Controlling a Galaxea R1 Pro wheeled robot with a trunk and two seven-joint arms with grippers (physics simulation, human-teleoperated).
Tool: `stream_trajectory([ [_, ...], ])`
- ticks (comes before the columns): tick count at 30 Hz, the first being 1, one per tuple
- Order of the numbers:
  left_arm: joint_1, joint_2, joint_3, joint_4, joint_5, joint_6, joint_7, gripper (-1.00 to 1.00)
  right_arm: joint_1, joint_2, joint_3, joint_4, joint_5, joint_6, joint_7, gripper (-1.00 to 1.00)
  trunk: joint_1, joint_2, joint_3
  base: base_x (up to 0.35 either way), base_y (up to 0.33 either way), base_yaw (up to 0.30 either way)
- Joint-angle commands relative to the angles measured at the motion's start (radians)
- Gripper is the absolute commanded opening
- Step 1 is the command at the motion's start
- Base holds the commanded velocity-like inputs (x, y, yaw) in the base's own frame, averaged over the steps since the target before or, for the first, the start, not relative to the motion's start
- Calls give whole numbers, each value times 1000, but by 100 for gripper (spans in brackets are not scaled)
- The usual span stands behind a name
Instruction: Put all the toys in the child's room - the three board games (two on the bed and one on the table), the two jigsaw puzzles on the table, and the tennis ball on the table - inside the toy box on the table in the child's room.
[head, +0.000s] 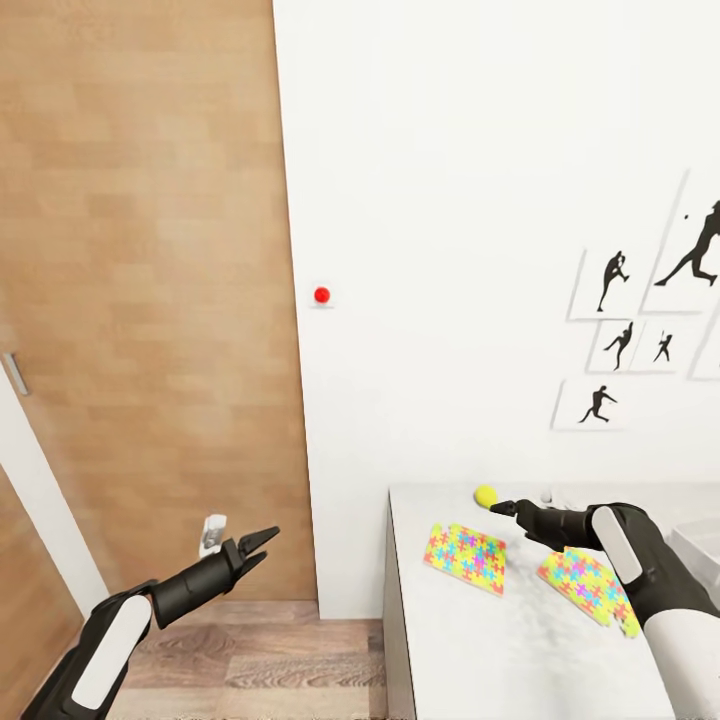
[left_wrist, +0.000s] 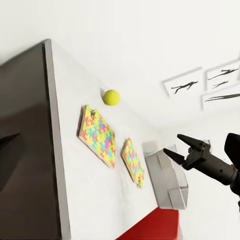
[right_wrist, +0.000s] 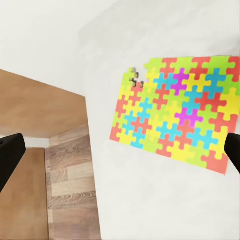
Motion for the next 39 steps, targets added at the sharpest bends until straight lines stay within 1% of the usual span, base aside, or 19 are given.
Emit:
stream_trajectory([
  [1,0,0,1,0,3,6,-1,100,0,0,-3,0,10,4,10,100,0,-1,-2,0,0,0],
  [7,0,-1,1,0,-19,6,18,100,-4,0,-3,9,10,3,10,100,0,-1,-12,0,0,0],
  [13,0,-2,1,1,-27,6,42,100,-6,0,-4,13,10,-9,11,100,0,-1,-22,0,0,0],
  [16,0,-7,1,3,-29,6,55,100,-6,0,-4,14,10,-25,11,100,0,-1,-27,0,0,0],
  [20,0,-24,1,6,-32,6,84,100,-6,0,-4,15,10,-50,12,100,0,-1,-33,0,0,0],
  [24,0,-31,1,7,-32,6,106,100,-6,-1,-4,15,9,-56,13,100,0,-1,-40,0,0,0],
  [28,0,-39,1,13,-32,5,179,100,-6,-1,-4,15,8,-63,15,100,0,-1,-46,0,0,0],
  [29,0,-39,1,13,-32,5,179,100,-6,-1,-4,15,8,-63,15,100,0,-1,-48,0,0,0],
  [32,-1,-42,1,23,-32,4,246,100,-7,-1,-4,15,8,-66,16,100,0,-1,-53,0,0,0],
  [34,-1,-44,1,30,-32,-6,280,100,-7,-2,-4,14,8,-67,16,100,0,-1,-56,0,0,0],
  [39,-2,-56,1,36,-32,-36,310,100,-7,-2,-4,14,7,-68,16,100,0,-1,-64,0,0,0],
])
